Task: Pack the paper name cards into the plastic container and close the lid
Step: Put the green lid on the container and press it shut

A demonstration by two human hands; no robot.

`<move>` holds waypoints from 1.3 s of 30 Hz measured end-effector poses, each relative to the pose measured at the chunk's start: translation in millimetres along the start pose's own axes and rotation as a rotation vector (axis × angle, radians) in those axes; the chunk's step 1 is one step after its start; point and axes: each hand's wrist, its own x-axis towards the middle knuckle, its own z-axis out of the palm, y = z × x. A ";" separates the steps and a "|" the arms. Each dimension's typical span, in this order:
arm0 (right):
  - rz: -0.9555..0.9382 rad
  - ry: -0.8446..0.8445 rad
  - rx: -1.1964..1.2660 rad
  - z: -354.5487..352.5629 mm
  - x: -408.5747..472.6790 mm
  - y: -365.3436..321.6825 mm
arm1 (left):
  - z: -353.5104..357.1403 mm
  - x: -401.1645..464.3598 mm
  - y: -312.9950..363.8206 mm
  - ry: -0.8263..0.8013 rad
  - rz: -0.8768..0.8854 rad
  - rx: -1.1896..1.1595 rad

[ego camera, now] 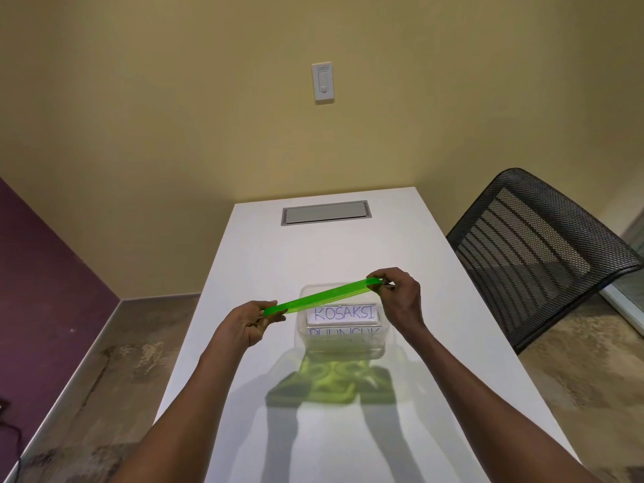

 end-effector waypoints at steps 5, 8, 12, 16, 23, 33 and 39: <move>-0.004 0.011 0.026 -4.8 3.7 8.2 | 6.9 4.2 -2.5 0.033 0.056 -0.117; 0.131 0.071 -0.023 -7.4 5.4 18.2 | 11.9 9.3 -3.9 0.022 0.085 -0.156; 0.560 0.115 0.335 -11.4 10.7 25.8 | 18.0 19.1 -5.5 0.033 0.120 -0.158; 0.629 -0.013 0.419 -12.9 16.7 23.9 | 21.5 28.3 -8.6 0.072 0.175 -0.132; 0.421 -0.048 -0.053 -1.6 21.2 37.0 | 25.8 55.5 -22.9 0.065 0.248 -0.043; 0.410 -0.137 -0.296 9.3 25.1 69.6 | 30.2 79.8 -60.6 0.240 0.544 0.679; 0.414 -0.160 -0.388 16.1 28.5 88.0 | 36.9 93.2 -72.5 0.399 0.576 0.859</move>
